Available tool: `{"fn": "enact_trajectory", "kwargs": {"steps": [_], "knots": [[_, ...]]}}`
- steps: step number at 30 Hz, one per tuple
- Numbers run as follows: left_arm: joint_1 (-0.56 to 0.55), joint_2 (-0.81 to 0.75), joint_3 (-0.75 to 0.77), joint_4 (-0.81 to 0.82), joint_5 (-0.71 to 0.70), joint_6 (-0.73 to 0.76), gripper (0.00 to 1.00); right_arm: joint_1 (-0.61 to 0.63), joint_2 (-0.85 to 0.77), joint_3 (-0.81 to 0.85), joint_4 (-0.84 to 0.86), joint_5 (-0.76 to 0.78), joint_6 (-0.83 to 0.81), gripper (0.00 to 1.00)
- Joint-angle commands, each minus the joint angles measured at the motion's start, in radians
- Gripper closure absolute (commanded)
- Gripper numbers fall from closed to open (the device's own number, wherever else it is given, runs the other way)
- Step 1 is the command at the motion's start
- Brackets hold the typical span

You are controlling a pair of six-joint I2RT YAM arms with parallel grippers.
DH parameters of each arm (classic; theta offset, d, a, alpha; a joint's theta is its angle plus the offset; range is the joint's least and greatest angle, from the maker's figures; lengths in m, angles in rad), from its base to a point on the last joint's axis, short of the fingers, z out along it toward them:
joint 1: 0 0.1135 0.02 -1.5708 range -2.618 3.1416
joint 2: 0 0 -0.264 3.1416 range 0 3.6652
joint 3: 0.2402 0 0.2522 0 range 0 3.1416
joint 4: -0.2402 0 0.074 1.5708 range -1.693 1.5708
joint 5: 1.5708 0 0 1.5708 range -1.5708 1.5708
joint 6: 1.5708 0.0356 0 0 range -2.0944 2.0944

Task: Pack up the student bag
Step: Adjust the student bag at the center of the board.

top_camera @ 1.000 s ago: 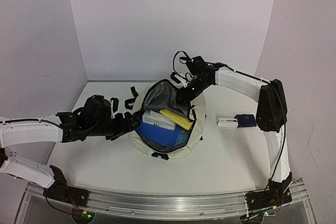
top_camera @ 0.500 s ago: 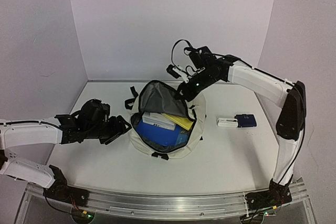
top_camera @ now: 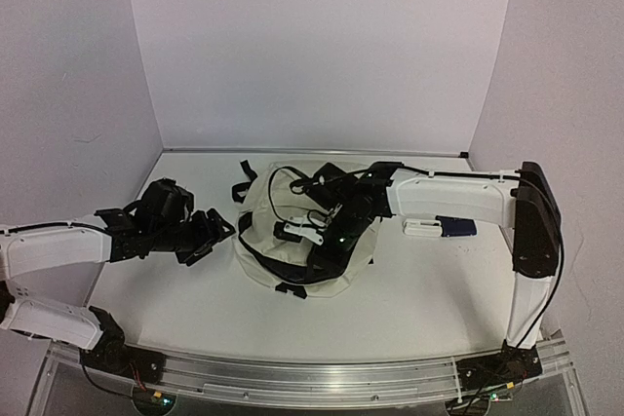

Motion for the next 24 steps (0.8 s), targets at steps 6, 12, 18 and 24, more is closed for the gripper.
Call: {"fn": "enact_trajectory", "kwargs": {"steps": [6,12,18,24], "knots": [[0.005,0.145,-0.02,0.157,0.104,0.025,0.21,-0.134,-0.104,0.129,-0.028,-0.138,0.061,0.3],[0.005,0.241,-0.006,0.203,0.109,0.037,0.25,-0.361,-0.09,0.134,-0.021,-0.145,0.118,0.29],[0.051,0.342,0.05,0.183,0.085,0.047,0.46,-0.486,-0.052,0.107,-0.005,-0.179,0.151,0.3],[0.167,0.431,0.073,0.244,0.172,0.083,0.65,-0.445,-0.095,0.056,0.03,-0.313,0.157,0.41]]}}
